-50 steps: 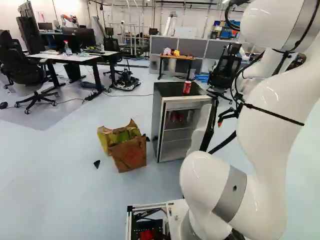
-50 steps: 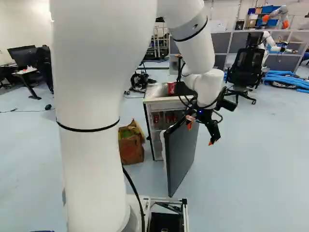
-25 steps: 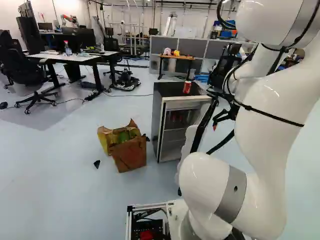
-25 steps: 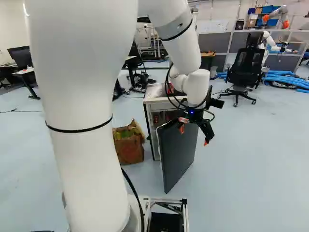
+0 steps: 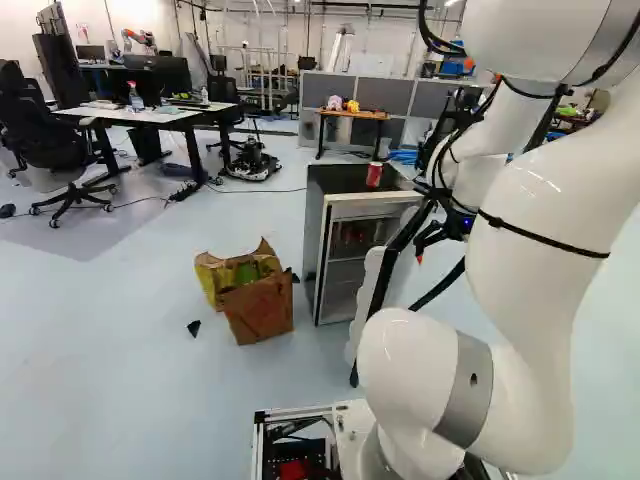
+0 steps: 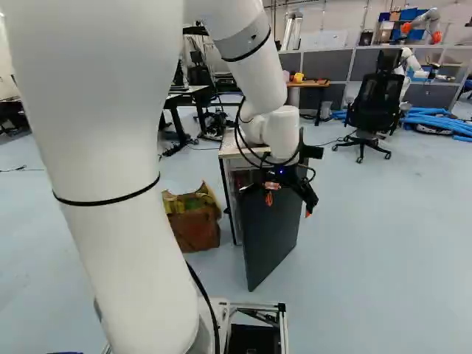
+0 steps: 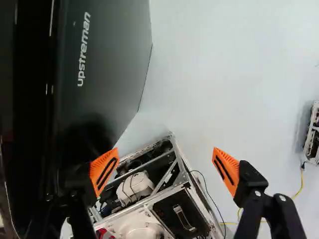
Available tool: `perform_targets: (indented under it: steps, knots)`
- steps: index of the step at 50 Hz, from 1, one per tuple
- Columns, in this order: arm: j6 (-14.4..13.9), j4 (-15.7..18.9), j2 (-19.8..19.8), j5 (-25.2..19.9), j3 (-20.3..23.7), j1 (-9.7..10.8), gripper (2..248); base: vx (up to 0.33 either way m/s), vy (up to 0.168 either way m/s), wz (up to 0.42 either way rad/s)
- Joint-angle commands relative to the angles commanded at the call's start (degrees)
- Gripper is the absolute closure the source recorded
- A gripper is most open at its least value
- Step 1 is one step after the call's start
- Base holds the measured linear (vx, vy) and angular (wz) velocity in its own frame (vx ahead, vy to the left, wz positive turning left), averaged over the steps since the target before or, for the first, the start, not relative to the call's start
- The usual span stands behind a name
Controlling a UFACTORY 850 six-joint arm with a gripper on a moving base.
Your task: Grab a drink from the fridge
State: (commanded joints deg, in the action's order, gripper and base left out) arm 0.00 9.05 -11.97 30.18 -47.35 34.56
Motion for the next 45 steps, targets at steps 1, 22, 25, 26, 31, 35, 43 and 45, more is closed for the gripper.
perform_targets:
  steps: [1,22,25,26,31,35,43,45]
  knots:
    - [0.00,0.25,0.08,-0.18,0.10,-0.18,3,0.000,0.000,0.000]
    - [0.00,5.57,1.03,-4.00,1.27,-3.59,3,0.000,0.000,0.000]
    - [0.00,6.33,1.12,-4.55,1.38,-4.07,3,0.000,0.000,0.000]
    - [0.00,6.58,1.14,-4.73,1.41,-4.24,3,0.000,0.000,0.000]
    - [0.00,7.84,1.27,-5.64,1.57,-5.04,3,0.000,0.000,0.000]
    - [0.00,8.85,1.37,-6.37,1.68,-5.69,3,0.000,0.000,0.000]
    - [0.00,10.87,1.54,-7.82,1.89,-6.96,3,0.000,0.000,0.000]
    - [0.00,11.38,1.57,-8.18,1.92,-7.28,3,0.000,0.000,0.000]
